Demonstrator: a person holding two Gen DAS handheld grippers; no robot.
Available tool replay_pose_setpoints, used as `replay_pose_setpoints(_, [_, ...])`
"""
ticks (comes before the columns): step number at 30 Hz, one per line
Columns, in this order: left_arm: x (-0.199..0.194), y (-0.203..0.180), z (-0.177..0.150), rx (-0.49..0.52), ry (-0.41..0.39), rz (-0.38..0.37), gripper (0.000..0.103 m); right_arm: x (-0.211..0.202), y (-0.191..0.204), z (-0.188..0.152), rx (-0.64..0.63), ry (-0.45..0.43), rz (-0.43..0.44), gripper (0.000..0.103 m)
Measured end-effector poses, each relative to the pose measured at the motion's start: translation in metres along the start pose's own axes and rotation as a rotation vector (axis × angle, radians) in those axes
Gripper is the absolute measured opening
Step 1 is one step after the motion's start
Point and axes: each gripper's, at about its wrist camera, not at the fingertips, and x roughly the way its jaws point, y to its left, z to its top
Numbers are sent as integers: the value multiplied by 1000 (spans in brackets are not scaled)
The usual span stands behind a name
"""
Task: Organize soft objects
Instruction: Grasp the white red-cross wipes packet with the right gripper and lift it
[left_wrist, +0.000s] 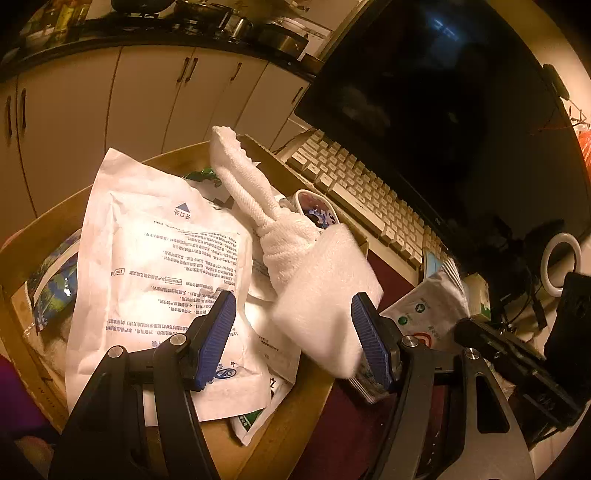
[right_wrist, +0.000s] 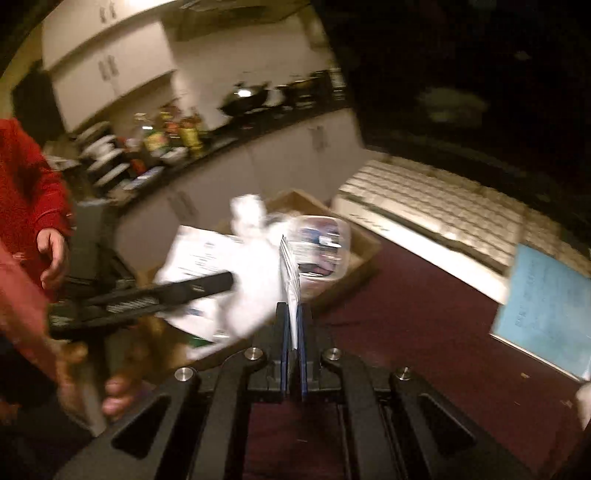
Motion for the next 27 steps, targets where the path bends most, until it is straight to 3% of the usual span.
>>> replay_pose_setpoints(8, [-18,12,2,-54,-42,-45,65,2,32,31,-27,3,161,2])
replay_pose_setpoints(18, [-38,31,4,-107,-84,-35,65,48,31,38,-11,39,148,2])
replay_pose_setpoints(27, [-63,28,6,-77,-155,-19,66,55,47,67,-5,15,289,2])
